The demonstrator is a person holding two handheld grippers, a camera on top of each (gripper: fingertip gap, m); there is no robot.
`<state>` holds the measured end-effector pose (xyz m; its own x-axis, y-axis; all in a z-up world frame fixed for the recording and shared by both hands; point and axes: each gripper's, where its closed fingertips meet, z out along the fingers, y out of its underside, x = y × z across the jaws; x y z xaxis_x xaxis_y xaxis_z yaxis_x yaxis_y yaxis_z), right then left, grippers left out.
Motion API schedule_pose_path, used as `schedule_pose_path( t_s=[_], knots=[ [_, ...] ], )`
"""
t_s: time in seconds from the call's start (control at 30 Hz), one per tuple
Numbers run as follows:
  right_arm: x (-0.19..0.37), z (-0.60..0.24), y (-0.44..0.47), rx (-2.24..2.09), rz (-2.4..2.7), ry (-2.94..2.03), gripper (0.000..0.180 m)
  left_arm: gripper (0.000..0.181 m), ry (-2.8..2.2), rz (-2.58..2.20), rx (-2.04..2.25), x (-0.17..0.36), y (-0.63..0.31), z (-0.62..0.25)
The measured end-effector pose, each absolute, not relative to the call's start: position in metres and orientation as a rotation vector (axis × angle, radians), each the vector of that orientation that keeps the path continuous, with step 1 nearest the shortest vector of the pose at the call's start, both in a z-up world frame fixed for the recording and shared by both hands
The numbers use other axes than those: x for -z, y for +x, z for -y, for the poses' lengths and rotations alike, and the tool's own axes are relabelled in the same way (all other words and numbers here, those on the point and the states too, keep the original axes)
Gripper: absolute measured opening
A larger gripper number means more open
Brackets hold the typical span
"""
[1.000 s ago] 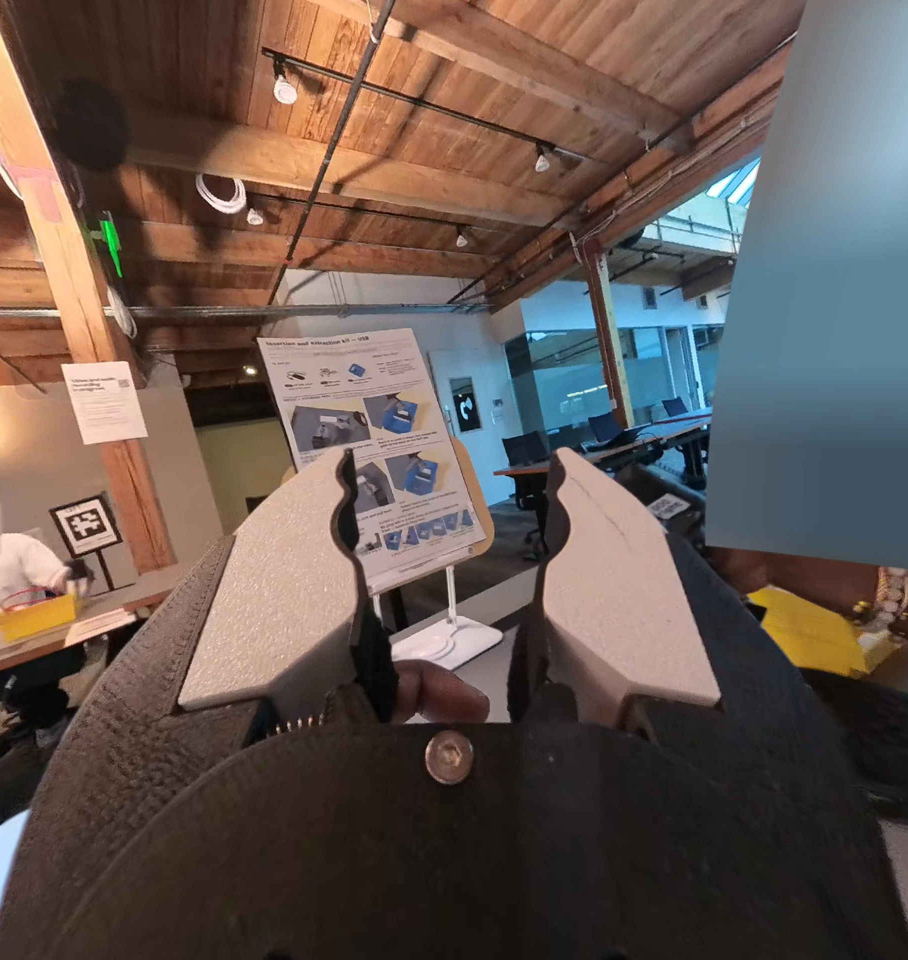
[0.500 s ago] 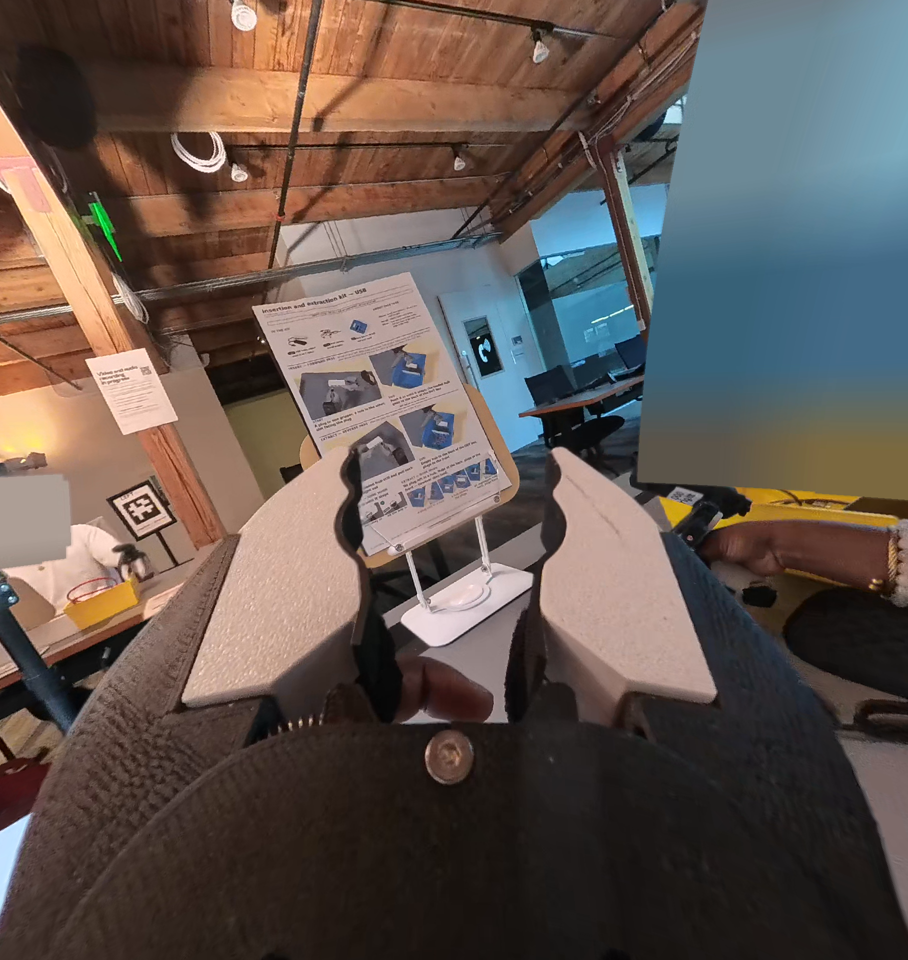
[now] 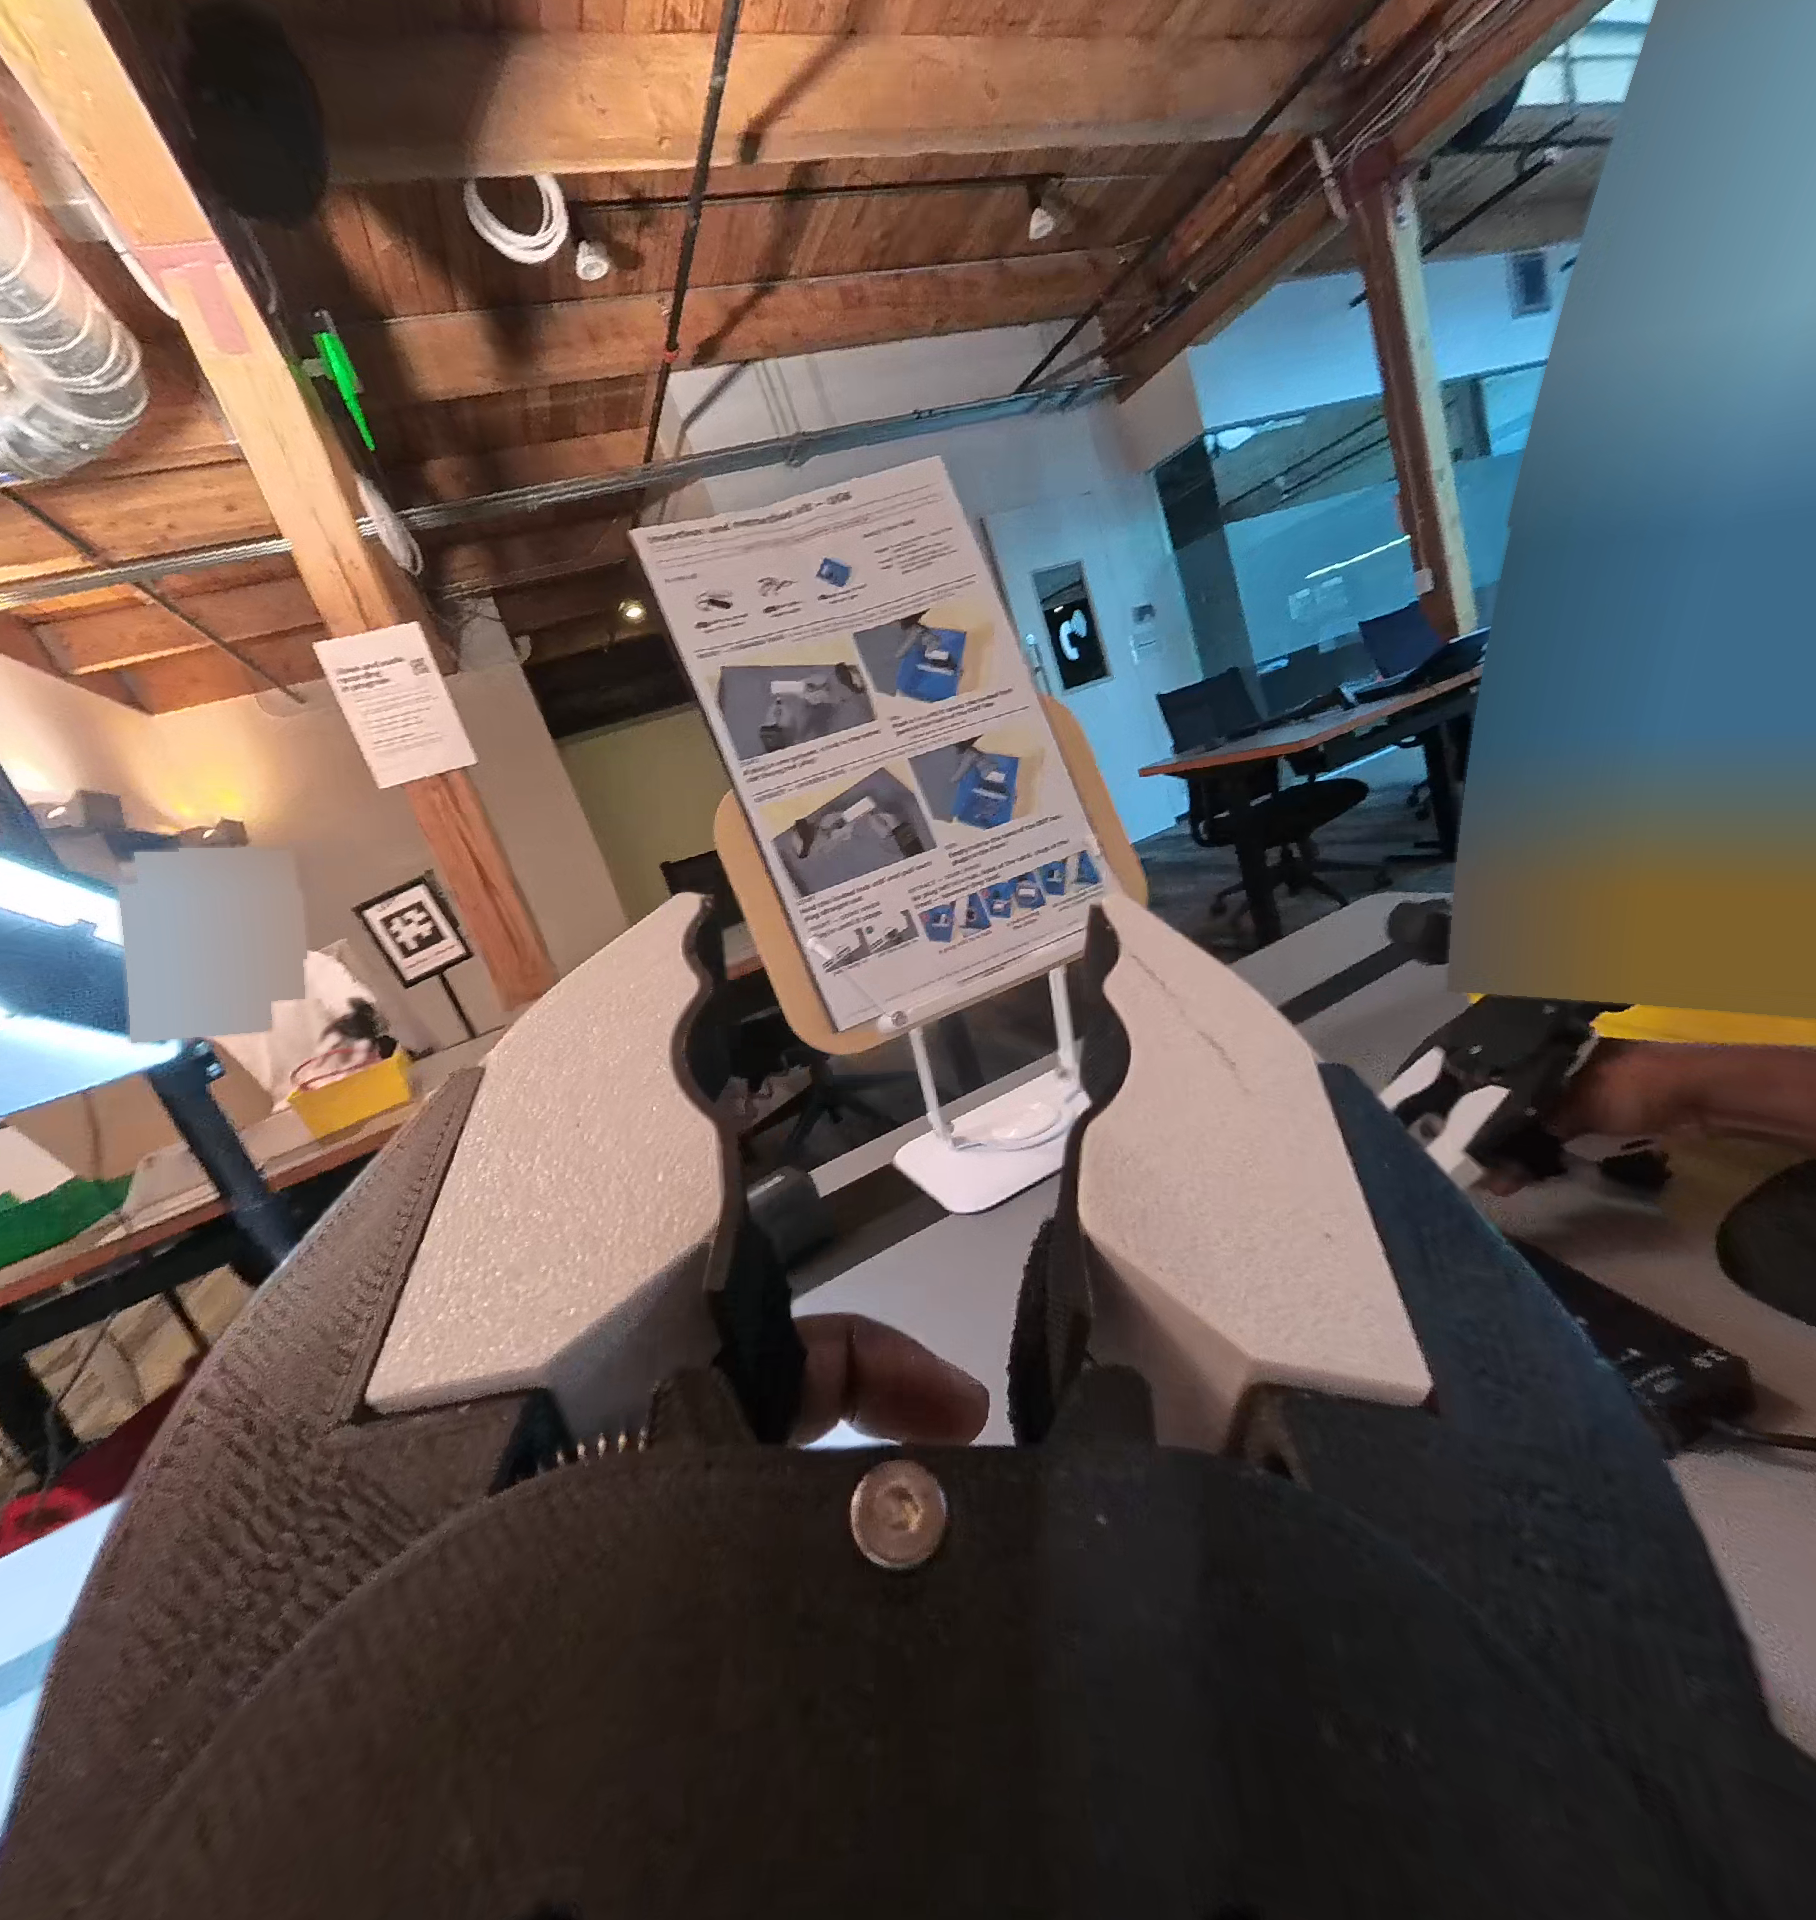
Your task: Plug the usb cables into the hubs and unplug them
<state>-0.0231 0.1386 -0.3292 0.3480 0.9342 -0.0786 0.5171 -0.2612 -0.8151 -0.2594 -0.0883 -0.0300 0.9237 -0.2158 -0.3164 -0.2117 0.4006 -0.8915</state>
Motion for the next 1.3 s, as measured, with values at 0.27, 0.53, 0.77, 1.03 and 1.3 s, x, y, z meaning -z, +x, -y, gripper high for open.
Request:
schedule_pose_path(
  t_s=[0.27,0.53,0.77,1.03,1.3],
  knots=[
    [0.264,-0.136,-0.025,-0.663,1.164,-1.460,0.101,0.065,-1.623,-0.338,-0.134,0.105,-0.320,0.073],
    [0.248,-0.136,-0.021,-0.609,1.108,-1.368,0.101,0.061,-2.426,-0.082,-0.053,0.253,-0.376,0.054],
    [0.254,-0.138,-0.021,-0.553,1.130,-1.398,0.096,0.065,-2.766,-0.001,-0.083,0.324,-0.382,0.036],
    [0.262,-0.139,-0.021,-0.455,1.191,-1.414,0.096,0.064,-2.784,0.036,-0.171,0.335,-0.378,0.018],
    [0.264,-0.145,-0.014,-0.379,1.195,-1.422,0.096,0.000,-2.708,0.036,-0.246,0.317,-0.392,0.025]
  ],
)
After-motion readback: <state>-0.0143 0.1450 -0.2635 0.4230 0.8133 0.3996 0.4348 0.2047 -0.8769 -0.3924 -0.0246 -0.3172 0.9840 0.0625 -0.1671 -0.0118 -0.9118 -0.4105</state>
